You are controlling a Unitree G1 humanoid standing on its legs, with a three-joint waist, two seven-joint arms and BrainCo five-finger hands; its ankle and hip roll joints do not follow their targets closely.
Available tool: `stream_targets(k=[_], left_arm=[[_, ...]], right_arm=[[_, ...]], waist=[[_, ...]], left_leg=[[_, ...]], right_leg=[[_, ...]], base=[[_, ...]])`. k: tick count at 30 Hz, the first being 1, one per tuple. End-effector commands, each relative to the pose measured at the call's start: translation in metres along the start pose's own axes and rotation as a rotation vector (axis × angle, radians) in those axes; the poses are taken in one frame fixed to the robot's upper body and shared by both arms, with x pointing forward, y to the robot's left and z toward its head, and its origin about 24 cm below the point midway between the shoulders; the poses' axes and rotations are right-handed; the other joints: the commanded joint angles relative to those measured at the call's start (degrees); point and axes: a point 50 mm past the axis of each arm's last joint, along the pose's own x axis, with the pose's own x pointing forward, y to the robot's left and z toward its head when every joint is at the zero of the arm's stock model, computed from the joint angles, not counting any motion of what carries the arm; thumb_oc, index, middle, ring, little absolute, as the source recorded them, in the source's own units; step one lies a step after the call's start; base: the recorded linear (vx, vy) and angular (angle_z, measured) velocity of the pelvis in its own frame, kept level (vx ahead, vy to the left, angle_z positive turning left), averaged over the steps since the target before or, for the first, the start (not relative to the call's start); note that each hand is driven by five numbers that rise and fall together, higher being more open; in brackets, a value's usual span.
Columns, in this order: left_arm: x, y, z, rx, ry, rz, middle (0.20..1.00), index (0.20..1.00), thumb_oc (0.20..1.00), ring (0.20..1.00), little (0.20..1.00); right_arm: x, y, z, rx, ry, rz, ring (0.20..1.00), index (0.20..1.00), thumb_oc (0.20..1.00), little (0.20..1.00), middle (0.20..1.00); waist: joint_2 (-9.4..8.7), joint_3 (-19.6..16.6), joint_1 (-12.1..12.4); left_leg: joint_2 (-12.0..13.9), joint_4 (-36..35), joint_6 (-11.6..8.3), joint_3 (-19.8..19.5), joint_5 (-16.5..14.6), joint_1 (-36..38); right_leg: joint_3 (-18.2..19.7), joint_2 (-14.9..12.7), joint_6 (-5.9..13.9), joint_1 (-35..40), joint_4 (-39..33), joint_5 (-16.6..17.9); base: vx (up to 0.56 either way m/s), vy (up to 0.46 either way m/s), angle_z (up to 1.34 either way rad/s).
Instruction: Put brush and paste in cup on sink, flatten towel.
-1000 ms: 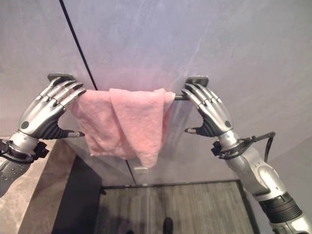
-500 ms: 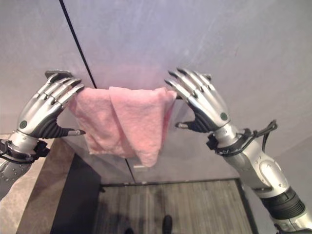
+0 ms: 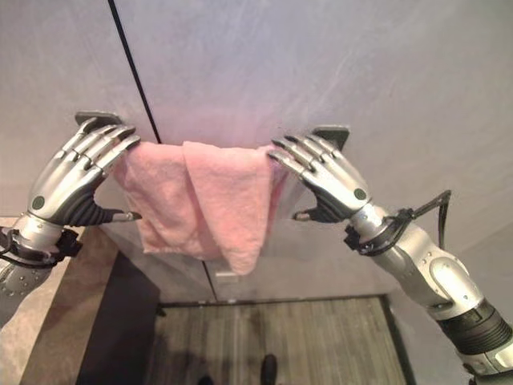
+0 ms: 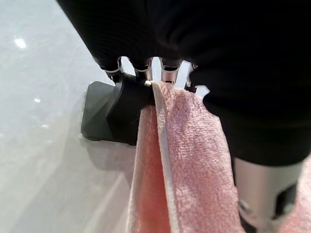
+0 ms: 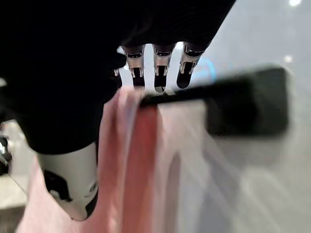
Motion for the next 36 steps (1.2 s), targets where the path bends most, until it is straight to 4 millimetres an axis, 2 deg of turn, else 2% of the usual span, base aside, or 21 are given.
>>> stream_targets(k=[1,5,10,15,25,32,36], left_arm=[[-0.019,-0.028,-0.011,-0.034,0.078,-0.224,1.000,1.000,1.000,1.000,1.000],[-0.016,-0.031,-0.009,-0.040,0.064,-0.231,1.000,1.000,1.000,1.000,1.000],[-0.014,-0.031,-0.007,-0.046,0.050,-0.238,1.000,1.000,1.000,1.000,1.000],[-0.012,-0.030,-0.006,-0.042,0.032,-0.257,1.000,1.000,1.000,1.000,1.000],[-0.004,-0.020,-0.004,0.019,-0.086,-0.366,1.000,1.000,1.000,1.000,1.000],[-0.007,-0.022,-0.005,-0.004,-0.084,-0.396,1.000,1.000,1.000,1.000,1.000],[-0.012,-0.024,-0.009,0.002,-0.066,-0.426,1.000,1.000,1.000,1.000,1.000]], right_arm=[[0.001,0.005,-0.004,-0.044,0.012,0.066,1.000,1.000,1.000,1.000,1.000],[-0.002,0.018,-0.008,-0.051,0.026,0.138,1.000,1.000,1.000,1.000,1.000],[0.002,0.020,-0.006,-0.055,0.005,0.169,1.000,1.000,1.000,1.000,1.000],[0.009,0.014,-0.001,-0.079,-0.059,0.190,1.000,1.000,1.000,1.000,1.000],[0.020,0.001,0.005,-0.251,-0.275,0.420,1.000,1.000,1.000,1.000,1.000],[0.011,0.001,-0.002,-0.236,-0.261,0.526,1.000,1.000,1.000,1.000,1.000],[-0.001,0.000,-0.017,-0.251,-0.190,0.576,1.000,1.000,1.000,1.000,1.000]], waist=[[-2.26,-0.3,0.2],[-2.22,-0.1,0.3],[-2.15,-0.1,0.3],[-2.22,-0.2,0.6],[-2.68,-0.6,1.3],[-2.61,-0.8,0.8],[-2.47,-1.0,0.4]], left_leg=[[3.0,0.2,-2.65,-2.3,1.8,-2.8],[3.0,0.2,-2.70,-2.6,1.9,-2.9],[2.9,0.2,-2.72,-2.7,1.9,-2.9],[2.9,0.2,-2.86,-2.8,2.1,-3.0],[3.0,0.2,-3.53,-3.1,2.4,-3.2],[3.2,0.2,-3.78,-3.3,2.6,-3.3],[3.3,0.2,-3.92,-3.4,2.5,-3.2]], right_leg=[[-1.1,-11.2,8.77,2.0,0.4,3.0],[-1.4,-11.3,8.73,2.1,0.4,2.9],[-1.5,-11.3,8.71,2.1,0.4,2.9],[-1.6,-11.3,8.67,2.1,0.4,2.9],[-2.1,-11.3,9.06,2.2,0.4,3.1],[-2.8,-11.3,9.10,2.5,0.4,3.1],[-3.1,-11.3,9.19,2.7,0.4,3.0]], base=[[0.00,0.000,0.00],[0.00,0.000,0.00],[0.00,0.000,0.00],[0.00,0.000,0.00],[0.00,0.000,0.00],[0.00,0.000,0.00],[0.00,0.000,0.00]])
